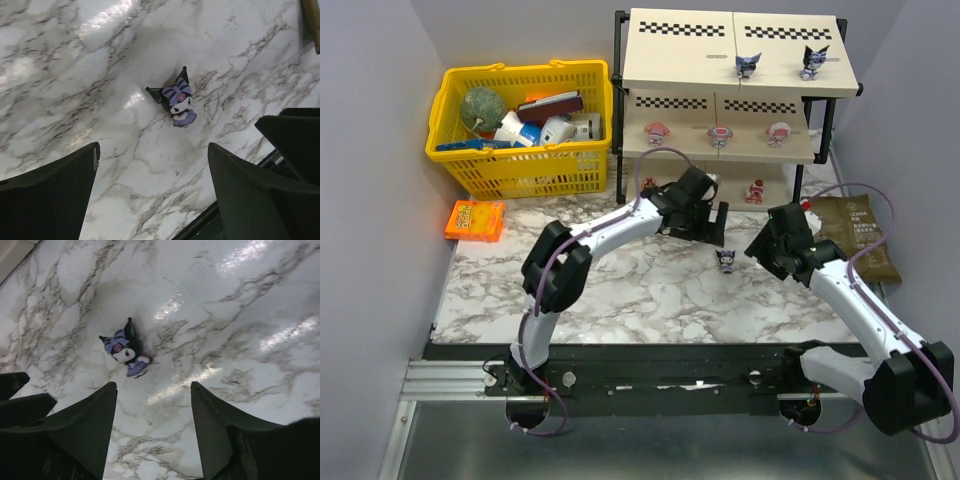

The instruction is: Place and organize the plastic toys onto the shelf

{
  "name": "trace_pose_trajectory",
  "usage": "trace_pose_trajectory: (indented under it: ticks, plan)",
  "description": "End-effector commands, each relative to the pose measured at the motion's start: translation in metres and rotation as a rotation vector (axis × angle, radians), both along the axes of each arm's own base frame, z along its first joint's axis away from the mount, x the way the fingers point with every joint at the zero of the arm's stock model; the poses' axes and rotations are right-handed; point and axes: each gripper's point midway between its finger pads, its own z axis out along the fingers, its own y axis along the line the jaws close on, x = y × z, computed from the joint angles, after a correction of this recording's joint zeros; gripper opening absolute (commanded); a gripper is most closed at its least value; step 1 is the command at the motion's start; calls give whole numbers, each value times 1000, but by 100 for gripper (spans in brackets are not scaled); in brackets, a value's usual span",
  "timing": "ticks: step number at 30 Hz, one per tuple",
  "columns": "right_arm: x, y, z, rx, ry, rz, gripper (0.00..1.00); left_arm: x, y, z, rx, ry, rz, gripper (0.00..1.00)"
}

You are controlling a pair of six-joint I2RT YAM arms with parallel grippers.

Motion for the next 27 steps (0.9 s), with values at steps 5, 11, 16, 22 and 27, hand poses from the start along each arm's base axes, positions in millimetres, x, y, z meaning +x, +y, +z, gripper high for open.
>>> trace_pose_trajectory:
  ticks: [5,11,16,22,27]
  plan:
    - [-49,-45,15,-106,51,-147,74,-9,-36,-25,168,-67,-79,91]
    - [-61,-54,20,-126,37,-139,76,-18,-48,-51,231,-48,-80,91]
    - [-68,-57,25,-132,25,-131,76,-16,-55,-67,256,-56,-83,91]
    - [-74,-61,26,-151,24,-123,76,-10,-63,-78,275,-62,-89,91]
    - [-76,-60,27,-152,22,-111,76,-10,-60,-91,305,-45,-69,84]
